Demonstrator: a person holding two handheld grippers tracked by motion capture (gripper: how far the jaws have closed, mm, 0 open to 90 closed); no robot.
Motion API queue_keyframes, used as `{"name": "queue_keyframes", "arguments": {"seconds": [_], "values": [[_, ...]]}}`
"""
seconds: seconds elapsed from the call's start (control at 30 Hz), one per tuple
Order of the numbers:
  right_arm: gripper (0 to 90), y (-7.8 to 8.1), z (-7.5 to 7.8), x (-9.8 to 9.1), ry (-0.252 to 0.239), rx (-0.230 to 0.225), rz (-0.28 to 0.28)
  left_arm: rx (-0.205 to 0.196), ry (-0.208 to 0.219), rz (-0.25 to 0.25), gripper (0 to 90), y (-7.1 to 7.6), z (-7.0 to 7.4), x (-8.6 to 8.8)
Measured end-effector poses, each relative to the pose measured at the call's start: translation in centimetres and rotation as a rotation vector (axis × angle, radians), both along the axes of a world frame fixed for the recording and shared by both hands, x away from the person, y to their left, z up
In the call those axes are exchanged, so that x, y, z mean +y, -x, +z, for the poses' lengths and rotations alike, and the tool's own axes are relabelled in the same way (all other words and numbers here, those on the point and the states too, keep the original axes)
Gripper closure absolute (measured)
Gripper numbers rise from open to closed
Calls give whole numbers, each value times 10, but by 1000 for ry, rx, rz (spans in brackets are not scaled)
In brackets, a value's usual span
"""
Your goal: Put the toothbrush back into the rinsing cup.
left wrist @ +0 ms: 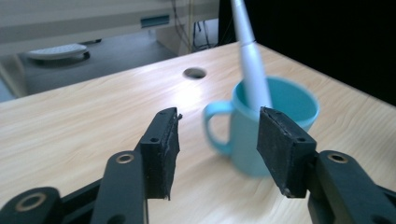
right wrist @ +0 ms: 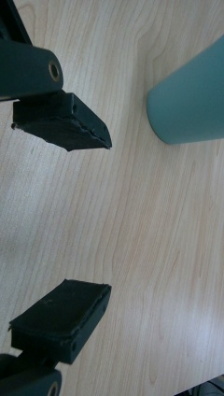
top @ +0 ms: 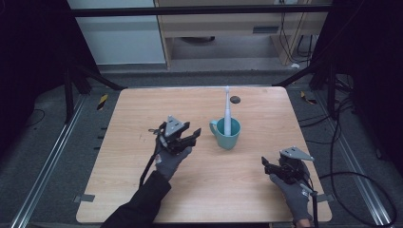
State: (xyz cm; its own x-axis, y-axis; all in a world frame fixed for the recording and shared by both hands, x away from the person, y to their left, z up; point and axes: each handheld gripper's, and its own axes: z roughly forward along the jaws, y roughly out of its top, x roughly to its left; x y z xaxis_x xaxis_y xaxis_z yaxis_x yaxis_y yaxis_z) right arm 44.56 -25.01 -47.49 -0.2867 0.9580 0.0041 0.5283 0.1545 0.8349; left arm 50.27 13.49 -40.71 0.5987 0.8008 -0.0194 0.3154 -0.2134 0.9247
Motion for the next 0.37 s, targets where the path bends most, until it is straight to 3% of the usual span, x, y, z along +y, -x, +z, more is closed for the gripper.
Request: {"name": "queue_keyframes", "arguments": {"seconds": [0.17,0.2,0.23,0.27,0.3,0.37], "values": [[239,1,0,-1,-6,4,-8,29,-47,40,422,17,-13,46],[238,1,0,-2,-4,4,-10,39,-62,68,406,23,-20,63],[237,0,-1,-2,-4,4,-12,39,-62,68,401,23,-20,63],[237,1,-1,-2,-7,6,-13,47,-68,98,397,29,-28,80],[237,1,-1,-2,-7,6,-13,47,-68,98,392,29,-28,80],[235,0,-1,-2,-4,6,-14,59,-74,133,387,34,-34,96]]}}
